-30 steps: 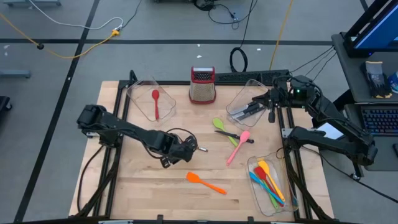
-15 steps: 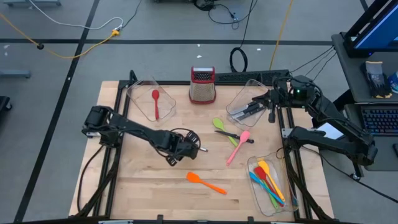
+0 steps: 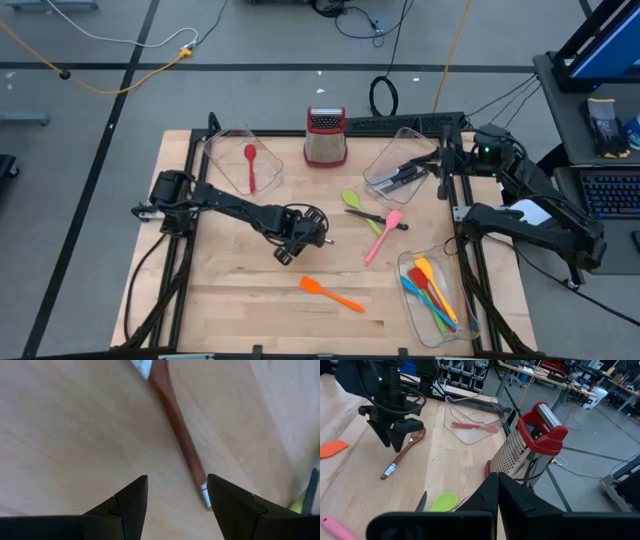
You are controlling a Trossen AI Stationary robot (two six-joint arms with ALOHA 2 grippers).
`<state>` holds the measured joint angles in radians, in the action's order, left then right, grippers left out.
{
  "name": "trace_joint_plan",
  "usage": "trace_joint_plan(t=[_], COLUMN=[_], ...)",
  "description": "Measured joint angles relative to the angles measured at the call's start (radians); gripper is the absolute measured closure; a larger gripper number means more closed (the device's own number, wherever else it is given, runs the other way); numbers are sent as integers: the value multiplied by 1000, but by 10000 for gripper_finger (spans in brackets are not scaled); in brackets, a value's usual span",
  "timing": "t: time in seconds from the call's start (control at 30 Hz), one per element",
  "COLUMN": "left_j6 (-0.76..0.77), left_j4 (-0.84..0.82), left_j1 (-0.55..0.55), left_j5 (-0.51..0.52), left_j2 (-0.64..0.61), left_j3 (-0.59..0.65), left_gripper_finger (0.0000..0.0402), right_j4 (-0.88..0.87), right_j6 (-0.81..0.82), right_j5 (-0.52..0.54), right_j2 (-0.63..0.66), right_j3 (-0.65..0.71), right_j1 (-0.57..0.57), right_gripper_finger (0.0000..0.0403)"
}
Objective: Pick & Place Kitchen Items
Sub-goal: Put the brown serving spoon into the top left transparent bin
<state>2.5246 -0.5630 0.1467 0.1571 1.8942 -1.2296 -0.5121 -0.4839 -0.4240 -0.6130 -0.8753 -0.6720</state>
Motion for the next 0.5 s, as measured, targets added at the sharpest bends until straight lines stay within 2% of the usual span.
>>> trace_joint_plan(t=[0.27, 0.4, 0.5], left_j6=[-2, -1, -5], left_j4=[15, -4, -17], left_j1=[-35, -57, -75], left_j5=[-2, -47, -137], left_j2=[16, 28, 58], left_j3=[0, 0, -3], left_gripper_finger=[195, 195, 195], right_j4=[-1, -4, -8], right_j6=[0, 1, 0], right_j5=[0, -1, -1], right_j2=[17, 23, 30], right_j3=[0, 0, 0], right_j1=[0, 0, 3], right_gripper_finger=[403, 403, 403])
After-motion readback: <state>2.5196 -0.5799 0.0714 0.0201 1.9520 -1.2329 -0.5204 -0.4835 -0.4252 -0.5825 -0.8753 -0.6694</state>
